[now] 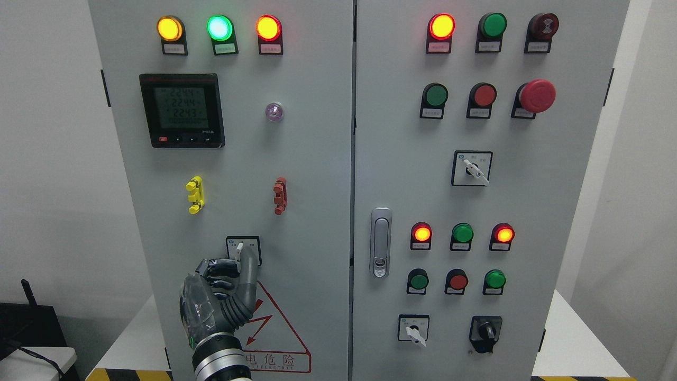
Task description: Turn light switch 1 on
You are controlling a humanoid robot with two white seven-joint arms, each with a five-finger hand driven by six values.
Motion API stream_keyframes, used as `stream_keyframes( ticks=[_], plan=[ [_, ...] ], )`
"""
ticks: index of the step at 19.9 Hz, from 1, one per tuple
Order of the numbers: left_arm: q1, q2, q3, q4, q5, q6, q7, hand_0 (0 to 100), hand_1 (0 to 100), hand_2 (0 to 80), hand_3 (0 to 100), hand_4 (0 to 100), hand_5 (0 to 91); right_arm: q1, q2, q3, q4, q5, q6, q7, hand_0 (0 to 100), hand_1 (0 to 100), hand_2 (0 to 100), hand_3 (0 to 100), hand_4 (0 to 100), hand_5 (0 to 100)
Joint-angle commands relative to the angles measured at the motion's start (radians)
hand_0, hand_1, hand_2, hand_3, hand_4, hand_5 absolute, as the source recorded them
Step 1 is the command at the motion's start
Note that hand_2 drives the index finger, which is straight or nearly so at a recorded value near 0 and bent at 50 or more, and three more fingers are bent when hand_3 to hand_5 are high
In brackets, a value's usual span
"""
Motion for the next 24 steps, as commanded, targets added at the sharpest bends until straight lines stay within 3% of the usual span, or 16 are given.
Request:
stream_keyframes(
  ticks=[1,24],
  plan=[
    [-0.005,0.001,0.000,0.003,0.001,0.003,0.001,24,39,55.5,69,73,63.1,0.000,0.000,0.000,-0.001,-0.018,0.000,-0.002,12,39,0,0,0,0],
    [-0.006,0.000,-0.006,0.004,-0.004,0.006,0.000,34,37,58.4,71,74,64.0,0.000,0.000,0.000,-0.001,-0.018,0.000,-0.002,12,39,0,0,0,0]
  ],
)
